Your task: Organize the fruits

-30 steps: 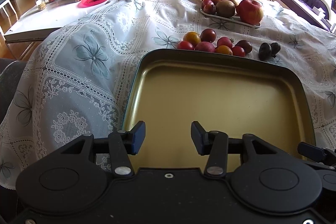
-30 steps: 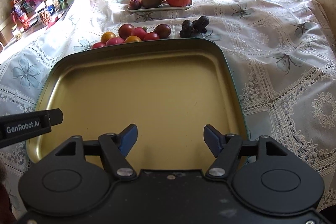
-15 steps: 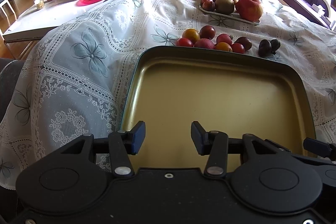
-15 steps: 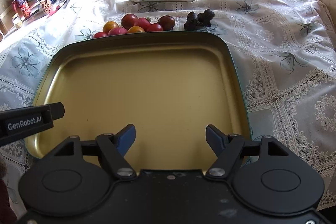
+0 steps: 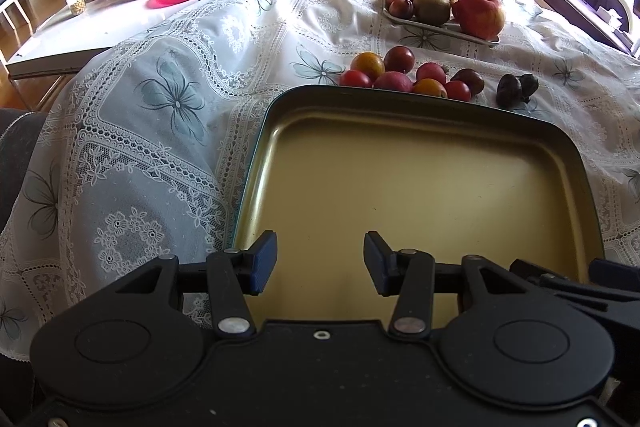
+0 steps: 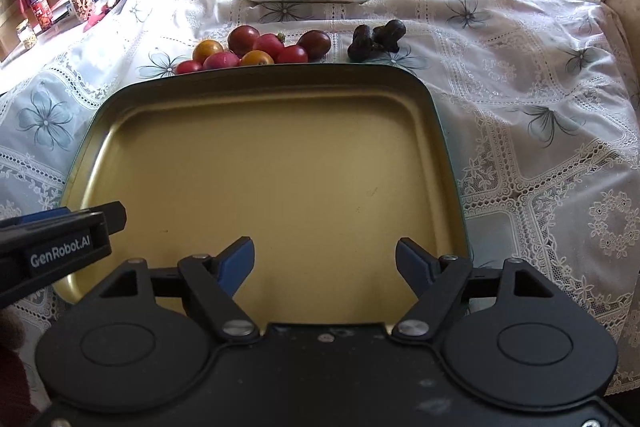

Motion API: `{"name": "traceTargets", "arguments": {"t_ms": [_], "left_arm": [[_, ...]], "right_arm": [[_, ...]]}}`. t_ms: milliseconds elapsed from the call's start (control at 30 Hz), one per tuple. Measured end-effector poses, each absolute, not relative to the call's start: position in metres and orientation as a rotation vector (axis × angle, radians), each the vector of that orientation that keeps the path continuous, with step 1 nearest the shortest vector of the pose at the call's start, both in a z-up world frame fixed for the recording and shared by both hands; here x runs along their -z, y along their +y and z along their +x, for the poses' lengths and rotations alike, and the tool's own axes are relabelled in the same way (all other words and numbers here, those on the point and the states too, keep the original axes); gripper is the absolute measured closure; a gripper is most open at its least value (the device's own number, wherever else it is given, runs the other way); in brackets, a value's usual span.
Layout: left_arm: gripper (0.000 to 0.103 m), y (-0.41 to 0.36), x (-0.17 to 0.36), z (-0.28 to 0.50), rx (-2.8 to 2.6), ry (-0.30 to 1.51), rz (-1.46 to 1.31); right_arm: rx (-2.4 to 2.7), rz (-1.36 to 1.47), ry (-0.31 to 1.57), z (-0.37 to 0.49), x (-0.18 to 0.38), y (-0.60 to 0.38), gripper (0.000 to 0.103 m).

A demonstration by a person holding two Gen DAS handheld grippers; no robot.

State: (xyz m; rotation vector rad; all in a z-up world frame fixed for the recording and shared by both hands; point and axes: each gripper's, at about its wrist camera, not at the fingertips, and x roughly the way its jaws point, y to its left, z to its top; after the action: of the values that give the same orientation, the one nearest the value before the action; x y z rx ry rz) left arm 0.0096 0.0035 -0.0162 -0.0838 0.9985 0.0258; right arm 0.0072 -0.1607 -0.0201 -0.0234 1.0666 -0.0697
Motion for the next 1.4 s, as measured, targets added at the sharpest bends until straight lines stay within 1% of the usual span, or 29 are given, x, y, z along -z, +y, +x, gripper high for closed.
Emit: {"name": "traceTargets", "arguments": {"t_ms": [300, 467, 700, 933, 1133, 1333, 1400], "left_arm": [[0.049, 0.006, 0.013, 0.013, -0.033, 0.984, -0.083], [0.049, 0.007, 0.009, 0.021, -0.017, 0.974, -0.070], [0.049, 0.018, -0.009, 0.054, 0.023, 0.955, -0.070], [0.049, 0.022, -0.015, 0.108, 0.062, 0.971, -0.062], [0.049, 0.019, 0.000, 0.151, 0.097, 1.033, -0.087], [0.049, 0.010, 0.024, 0.180, 0.099, 1.090, -0.093], [0.049, 0.007, 0.030, 0.185, 0.100, 1.110, -0.087]], "right_arm": [[0.083, -0.087, 1.009, 0.013, 0.008, -0.160, 0.022], [0.033, -0.062, 1.030, 0.018, 0.007, -0.163, 0.023], [-0.027, 0.055, 1.098, 0.039, 0.005, -0.171, 0.026], [-0.015, 0.047, 0.973, 0.066, -0.025, -0.181, 0.026], [-0.035, 0.099, 0.898, 0.107, -0.038, -0.199, 0.026], [0.026, 0.180, 0.885, 0.157, -0.025, -0.232, 0.032], [0.028, 0.204, 0.894, 0.167, -0.017, -0.240, 0.038]]}}
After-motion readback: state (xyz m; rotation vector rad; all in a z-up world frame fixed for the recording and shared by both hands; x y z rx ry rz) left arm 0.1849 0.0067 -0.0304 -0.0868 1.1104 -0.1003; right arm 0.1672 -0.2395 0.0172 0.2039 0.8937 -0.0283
